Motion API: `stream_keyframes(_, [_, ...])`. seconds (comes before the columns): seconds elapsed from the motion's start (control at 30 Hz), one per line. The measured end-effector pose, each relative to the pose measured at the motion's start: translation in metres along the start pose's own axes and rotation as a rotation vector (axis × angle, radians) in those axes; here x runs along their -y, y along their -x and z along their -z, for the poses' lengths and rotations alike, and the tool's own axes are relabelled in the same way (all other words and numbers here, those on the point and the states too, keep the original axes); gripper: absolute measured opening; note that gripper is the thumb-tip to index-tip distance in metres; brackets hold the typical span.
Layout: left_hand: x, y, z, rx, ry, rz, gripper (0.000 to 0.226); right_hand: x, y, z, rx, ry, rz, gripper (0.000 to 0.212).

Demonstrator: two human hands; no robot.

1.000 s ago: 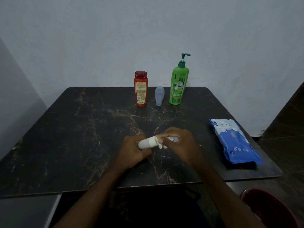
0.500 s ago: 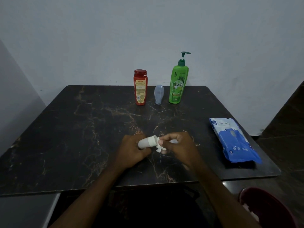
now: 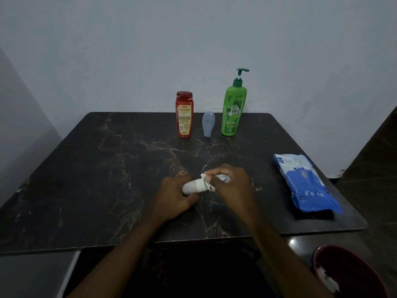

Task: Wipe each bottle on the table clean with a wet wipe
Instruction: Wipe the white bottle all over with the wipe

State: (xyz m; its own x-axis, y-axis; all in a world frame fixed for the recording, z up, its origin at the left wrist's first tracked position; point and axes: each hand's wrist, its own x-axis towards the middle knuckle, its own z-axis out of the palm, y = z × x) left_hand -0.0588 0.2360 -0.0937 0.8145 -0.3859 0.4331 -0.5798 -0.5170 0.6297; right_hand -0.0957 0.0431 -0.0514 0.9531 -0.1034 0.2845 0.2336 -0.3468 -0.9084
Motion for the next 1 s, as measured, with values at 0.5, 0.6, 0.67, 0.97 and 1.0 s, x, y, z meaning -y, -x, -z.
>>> stream_keyframes(0.5, [-0.001,-0.001,0.000,0.009,-0.010,0.015,0.011,-0.023,0.012,0.009,-0.021,-0.105,0.003,0.006])
stream_keyframes(0.6, [-0.006,0.000,0.000,0.005,-0.058,-0.022,0.017,-0.016,0.015,0.002,0.040,-0.113,0.010,0.008])
stream_keyframes(0.67, [-0.007,0.000,0.001,-0.002,-0.085,-0.009,0.022,-0.012,0.015,-0.001,0.066,-0.109,-0.008,0.012])
stream_keyframes(0.97, [-0.015,-0.006,0.022,0.227,-0.072,0.152,0.038,-0.015,0.003,-0.009,0.011,-0.096,-0.077,0.009])
stream_keyframes(1.0, [-0.013,-0.009,0.028,0.260,-0.061,0.153,0.036,-0.017,-0.001,-0.011,0.014,-0.104,-0.098,0.008])
